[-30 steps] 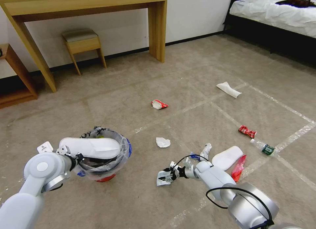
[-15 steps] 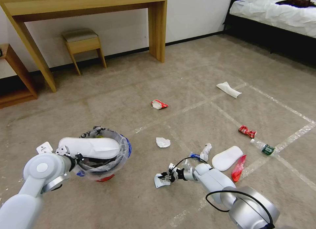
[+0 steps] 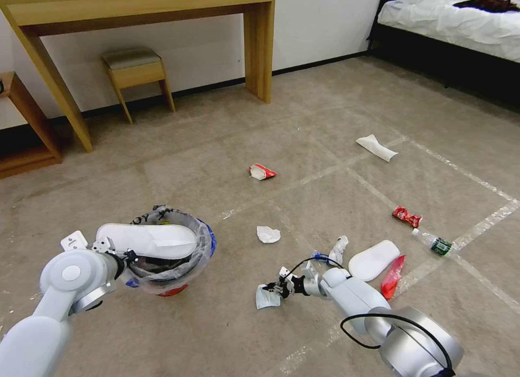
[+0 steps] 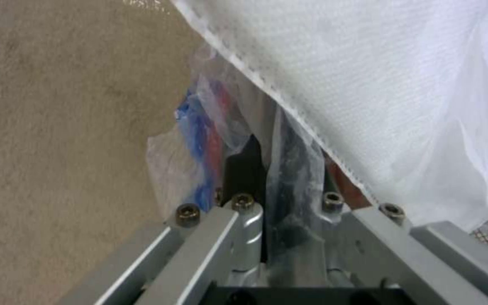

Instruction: Pick up the trash bin and place the garbage on the floor into it.

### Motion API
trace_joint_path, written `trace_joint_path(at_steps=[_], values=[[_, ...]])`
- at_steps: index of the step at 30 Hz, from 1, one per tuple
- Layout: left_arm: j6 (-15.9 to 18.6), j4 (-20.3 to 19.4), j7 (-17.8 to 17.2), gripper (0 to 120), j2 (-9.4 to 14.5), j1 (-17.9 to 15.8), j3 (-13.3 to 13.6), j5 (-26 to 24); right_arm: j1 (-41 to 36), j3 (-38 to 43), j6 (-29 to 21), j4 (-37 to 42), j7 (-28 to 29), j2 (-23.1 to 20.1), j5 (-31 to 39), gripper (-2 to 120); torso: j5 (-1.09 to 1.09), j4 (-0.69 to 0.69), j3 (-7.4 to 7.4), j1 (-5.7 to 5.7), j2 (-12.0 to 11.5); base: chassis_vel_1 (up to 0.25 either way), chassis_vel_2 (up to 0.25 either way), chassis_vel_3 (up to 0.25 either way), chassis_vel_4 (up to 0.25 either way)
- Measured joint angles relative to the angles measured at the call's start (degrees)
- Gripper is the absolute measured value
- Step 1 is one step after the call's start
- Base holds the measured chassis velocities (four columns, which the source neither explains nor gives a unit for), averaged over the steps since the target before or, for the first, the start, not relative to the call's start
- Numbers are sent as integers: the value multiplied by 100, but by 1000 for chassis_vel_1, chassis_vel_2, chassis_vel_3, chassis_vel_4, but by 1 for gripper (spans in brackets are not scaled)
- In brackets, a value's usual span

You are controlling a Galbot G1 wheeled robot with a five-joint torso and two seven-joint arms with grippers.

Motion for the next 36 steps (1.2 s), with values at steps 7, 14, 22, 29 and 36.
trace_joint_path(at_steps=[7,14,22,29,36], values=[[-5,-37,6,4,7,42,-31,-1,-17,-3,6,33,159,-27,156,0,0,0,0,0,0,0,0,0,0],[-9,-50,7,4,4,51,-27,-2,-37,77,16,166,168,-45,423,0,1,0,0,0,0,0,0,0,0],[-19,-19,-4,4,-2,6,25,-36,-148,332,-9,1481,265,-524,1288,0,1,1,0,0,0,0,0,0,0],[-21,-3,-19,4,73,-11,43,-80,-258,1112,42,2454,425,-917,1349,0,0,0,0,0,0,0,0,0,0],[-17,5,-18,4,77,32,57,-71,-407,1686,173,3234,564,-1187,1363,0,0,-2,0,0,0,0,0,0,0]])
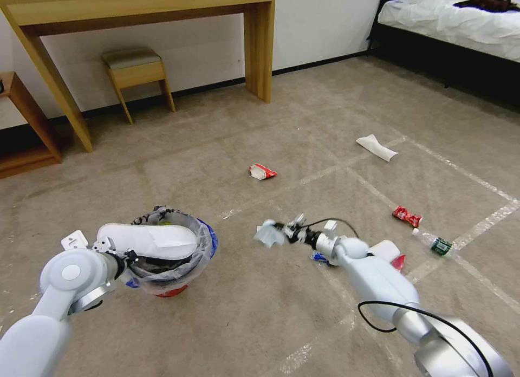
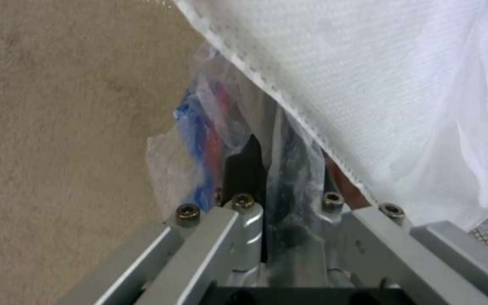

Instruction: Pick up the trash bin and place the garbage on the floor into it.

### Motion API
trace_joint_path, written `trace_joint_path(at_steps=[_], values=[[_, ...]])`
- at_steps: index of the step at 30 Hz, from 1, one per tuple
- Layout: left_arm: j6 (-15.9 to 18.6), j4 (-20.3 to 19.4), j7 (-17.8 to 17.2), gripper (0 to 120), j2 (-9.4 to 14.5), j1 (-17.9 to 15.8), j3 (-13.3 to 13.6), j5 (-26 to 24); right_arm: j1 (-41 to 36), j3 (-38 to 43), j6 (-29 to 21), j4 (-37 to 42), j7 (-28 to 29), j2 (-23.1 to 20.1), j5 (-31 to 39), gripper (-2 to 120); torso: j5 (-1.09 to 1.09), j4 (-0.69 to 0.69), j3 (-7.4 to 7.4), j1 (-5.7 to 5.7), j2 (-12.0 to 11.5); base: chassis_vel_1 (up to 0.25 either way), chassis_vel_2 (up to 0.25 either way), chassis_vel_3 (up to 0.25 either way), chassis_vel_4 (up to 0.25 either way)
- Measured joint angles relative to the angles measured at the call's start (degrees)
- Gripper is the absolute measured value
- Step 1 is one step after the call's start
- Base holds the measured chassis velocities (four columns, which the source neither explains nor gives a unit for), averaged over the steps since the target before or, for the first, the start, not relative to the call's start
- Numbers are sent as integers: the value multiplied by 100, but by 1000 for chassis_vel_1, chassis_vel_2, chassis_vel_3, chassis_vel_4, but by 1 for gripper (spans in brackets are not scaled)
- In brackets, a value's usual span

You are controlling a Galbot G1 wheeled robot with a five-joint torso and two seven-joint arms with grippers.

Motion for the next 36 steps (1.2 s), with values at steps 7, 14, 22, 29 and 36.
trace_joint_path(at_steps=[7,14,22,29,36], values=[[1,-14,2,4,23,6,29,-2,10,438,389,771,-123,-297,192,0,-1,1,-1,0,0,0,0,0,0],[-5,23,-12,4,25,-44,112,4,8,334,394,1424,-321,-559,634,0,-1,1,-1,0,0,0,0,0,0],[-23,2,-55,4,49,-87,140,-19,18,-215,178,2326,-683,-706,1180,0,0,3,0,0,0,0,0,0,0],[-48,-48,-110,4,41,-161,214,-122,398,-938,109,2742,-882,-928,1319,0,-1,1,0,0,0,0,0,0,0],[-63,-58,-126,4,-3,-238,292,-126,790,-1549,60,2834,-891,-823,1349,0,-1,1,0,0,0,0,0,0,0]])
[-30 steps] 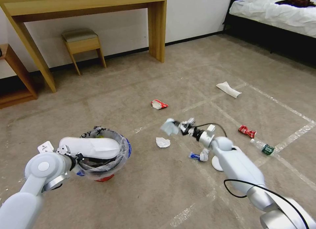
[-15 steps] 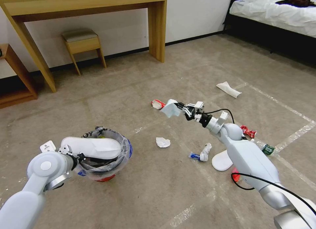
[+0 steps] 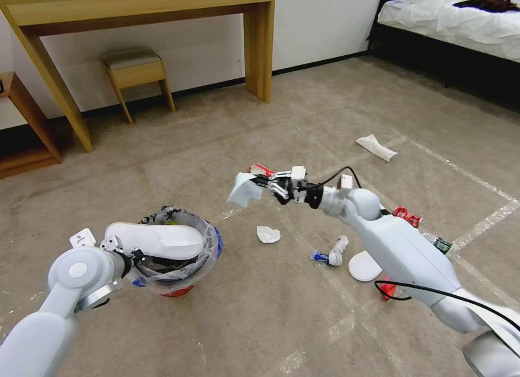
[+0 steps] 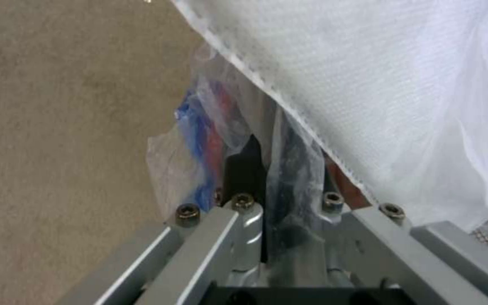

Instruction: Pick up the trash bin and place the garbage on the floor into it.

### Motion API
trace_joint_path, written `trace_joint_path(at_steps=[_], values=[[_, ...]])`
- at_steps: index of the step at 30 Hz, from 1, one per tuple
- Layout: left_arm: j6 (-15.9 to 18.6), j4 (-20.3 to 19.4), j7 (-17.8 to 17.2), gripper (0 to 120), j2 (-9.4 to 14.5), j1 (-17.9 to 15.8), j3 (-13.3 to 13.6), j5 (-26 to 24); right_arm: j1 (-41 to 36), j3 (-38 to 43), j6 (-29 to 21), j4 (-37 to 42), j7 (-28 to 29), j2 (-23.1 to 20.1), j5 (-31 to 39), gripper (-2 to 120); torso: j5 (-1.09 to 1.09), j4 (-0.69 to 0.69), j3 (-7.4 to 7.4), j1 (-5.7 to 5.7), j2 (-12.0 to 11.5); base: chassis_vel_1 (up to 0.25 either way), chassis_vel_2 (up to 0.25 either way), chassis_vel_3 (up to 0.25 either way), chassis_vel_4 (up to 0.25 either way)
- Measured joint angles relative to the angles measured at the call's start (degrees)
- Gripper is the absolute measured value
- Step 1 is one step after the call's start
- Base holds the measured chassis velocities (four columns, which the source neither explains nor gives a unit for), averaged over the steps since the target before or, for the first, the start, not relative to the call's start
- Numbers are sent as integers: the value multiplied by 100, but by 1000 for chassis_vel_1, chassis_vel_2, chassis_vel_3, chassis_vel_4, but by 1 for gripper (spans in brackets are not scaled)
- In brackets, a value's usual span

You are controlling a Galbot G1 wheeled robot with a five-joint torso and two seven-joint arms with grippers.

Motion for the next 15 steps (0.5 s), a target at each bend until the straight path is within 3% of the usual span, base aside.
trace_joint_path(at_steps=[15], values=[[-106,-147,0,4,-121,-158,147,-297,1094,-1486,15,-324,16,864,-142,0,0,1,0,0,0,0,0,0,0]])
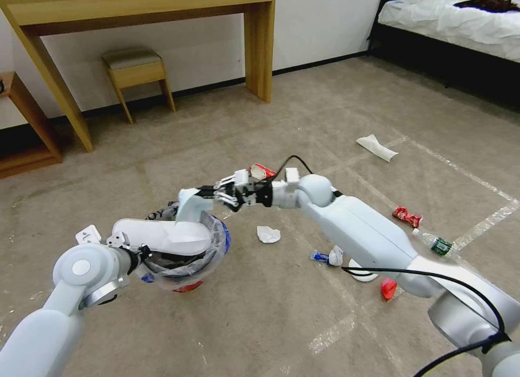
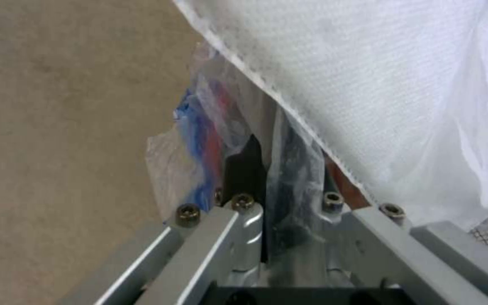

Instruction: Pick up the trash bin and place the garbage on the floor into it.

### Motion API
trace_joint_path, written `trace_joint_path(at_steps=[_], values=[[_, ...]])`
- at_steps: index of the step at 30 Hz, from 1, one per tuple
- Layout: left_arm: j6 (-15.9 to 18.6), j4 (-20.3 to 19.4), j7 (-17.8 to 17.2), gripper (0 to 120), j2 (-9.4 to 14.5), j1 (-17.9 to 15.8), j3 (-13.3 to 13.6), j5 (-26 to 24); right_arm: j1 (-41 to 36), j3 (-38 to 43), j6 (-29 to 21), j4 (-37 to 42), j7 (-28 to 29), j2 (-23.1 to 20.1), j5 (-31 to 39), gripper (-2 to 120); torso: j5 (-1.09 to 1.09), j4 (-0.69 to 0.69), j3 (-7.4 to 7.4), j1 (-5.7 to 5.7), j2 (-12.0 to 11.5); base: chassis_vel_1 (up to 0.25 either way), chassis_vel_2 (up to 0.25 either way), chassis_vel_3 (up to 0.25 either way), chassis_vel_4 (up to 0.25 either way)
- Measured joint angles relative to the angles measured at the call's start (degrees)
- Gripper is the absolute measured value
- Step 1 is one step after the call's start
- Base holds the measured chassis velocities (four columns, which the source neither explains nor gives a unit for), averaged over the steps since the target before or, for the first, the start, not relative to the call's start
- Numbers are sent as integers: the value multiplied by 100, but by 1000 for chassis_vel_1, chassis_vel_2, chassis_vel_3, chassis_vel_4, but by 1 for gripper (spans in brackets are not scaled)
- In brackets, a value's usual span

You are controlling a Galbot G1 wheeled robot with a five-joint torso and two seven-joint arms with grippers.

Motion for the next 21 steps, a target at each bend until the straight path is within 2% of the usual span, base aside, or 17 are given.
trace_joint_path(at_steps=[10,21], values=[[-27,-127,-1,4,-82,-46,108,-66,180,-383,86,-489,-15,302,-229,0,0,0,0,0,0,0,0,0,0],[-35,-226,-8,4,-49,44,15,-75,426,-515,301,-1222,-149,549,-1133,0,0,0,0,0,0,0,0,0,0]])
